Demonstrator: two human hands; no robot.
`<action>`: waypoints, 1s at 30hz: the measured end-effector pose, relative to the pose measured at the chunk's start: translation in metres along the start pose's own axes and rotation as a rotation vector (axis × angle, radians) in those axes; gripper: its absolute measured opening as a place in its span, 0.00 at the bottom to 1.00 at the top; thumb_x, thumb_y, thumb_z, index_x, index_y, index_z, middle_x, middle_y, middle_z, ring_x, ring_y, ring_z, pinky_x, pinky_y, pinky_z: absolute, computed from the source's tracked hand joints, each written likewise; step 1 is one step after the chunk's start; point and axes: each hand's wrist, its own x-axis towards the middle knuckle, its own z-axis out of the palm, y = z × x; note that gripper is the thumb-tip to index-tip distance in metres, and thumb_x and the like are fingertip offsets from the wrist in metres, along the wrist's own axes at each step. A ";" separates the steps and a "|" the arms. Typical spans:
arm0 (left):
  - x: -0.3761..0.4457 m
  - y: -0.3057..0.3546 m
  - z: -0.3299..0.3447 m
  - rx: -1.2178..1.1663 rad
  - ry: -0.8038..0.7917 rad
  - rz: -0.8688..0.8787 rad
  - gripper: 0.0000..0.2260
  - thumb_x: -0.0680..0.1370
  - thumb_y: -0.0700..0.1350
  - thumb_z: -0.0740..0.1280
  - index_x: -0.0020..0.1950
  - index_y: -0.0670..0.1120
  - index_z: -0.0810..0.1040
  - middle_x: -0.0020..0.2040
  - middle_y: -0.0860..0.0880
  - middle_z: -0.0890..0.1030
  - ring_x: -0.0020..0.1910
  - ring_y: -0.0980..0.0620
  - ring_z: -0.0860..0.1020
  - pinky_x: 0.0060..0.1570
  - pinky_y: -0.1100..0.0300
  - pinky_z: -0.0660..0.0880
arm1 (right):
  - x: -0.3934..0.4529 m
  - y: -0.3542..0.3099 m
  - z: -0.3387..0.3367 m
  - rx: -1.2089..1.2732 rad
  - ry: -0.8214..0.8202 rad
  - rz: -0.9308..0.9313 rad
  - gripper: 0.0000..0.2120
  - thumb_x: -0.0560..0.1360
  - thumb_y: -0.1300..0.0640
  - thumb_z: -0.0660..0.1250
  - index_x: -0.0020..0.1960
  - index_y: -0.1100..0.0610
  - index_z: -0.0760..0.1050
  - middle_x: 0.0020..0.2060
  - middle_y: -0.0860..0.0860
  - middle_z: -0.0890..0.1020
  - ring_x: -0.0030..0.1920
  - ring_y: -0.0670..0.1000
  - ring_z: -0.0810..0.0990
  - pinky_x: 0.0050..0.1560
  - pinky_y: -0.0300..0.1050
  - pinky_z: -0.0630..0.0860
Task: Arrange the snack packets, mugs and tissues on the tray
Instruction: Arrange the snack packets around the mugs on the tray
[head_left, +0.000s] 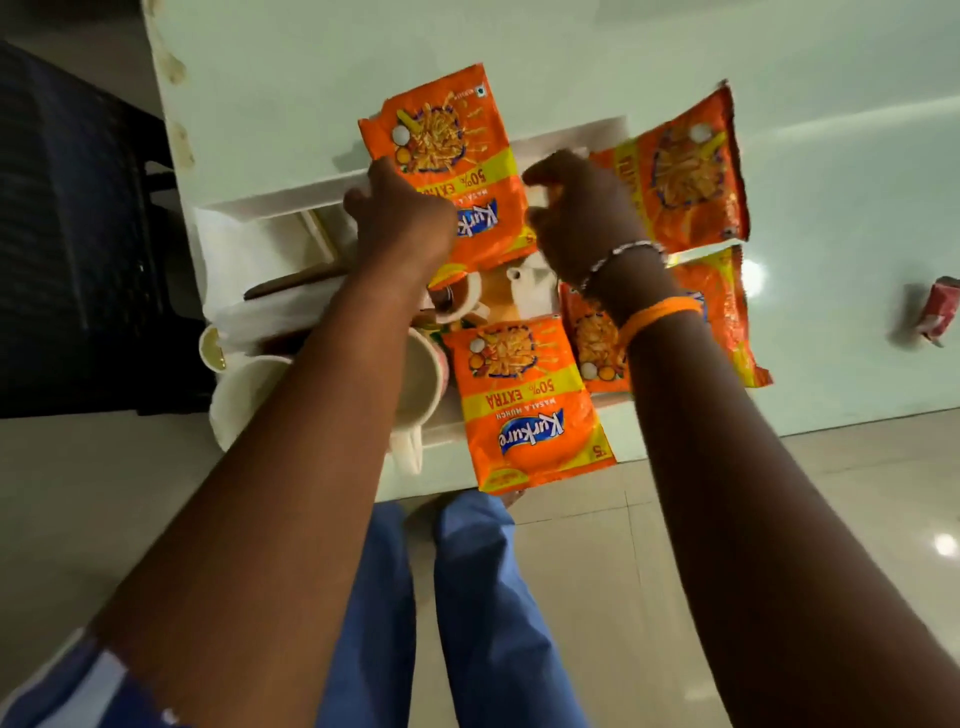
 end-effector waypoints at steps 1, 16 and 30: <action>0.005 0.000 -0.001 -0.001 -0.029 -0.011 0.21 0.76 0.45 0.62 0.69 0.51 0.65 0.67 0.44 0.71 0.61 0.44 0.74 0.59 0.48 0.75 | 0.001 -0.003 0.012 -0.019 -0.061 0.009 0.18 0.75 0.64 0.60 0.64 0.59 0.70 0.65 0.58 0.73 0.64 0.57 0.72 0.61 0.43 0.67; -0.007 -0.002 -0.006 0.130 -0.023 0.319 0.21 0.78 0.38 0.59 0.70 0.50 0.64 0.67 0.48 0.72 0.65 0.50 0.72 0.55 0.60 0.72 | -0.027 0.008 0.021 0.065 0.127 0.042 0.21 0.74 0.67 0.60 0.66 0.61 0.67 0.69 0.56 0.69 0.69 0.55 0.68 0.65 0.43 0.63; -0.200 -0.163 -0.015 -0.644 0.002 -0.341 0.14 0.78 0.34 0.58 0.37 0.48 0.75 0.22 0.55 0.74 0.21 0.61 0.70 0.26 0.70 0.68 | -0.149 0.077 0.022 0.418 0.660 0.585 0.13 0.70 0.70 0.60 0.39 0.51 0.67 0.38 0.48 0.71 0.39 0.46 0.71 0.44 0.34 0.68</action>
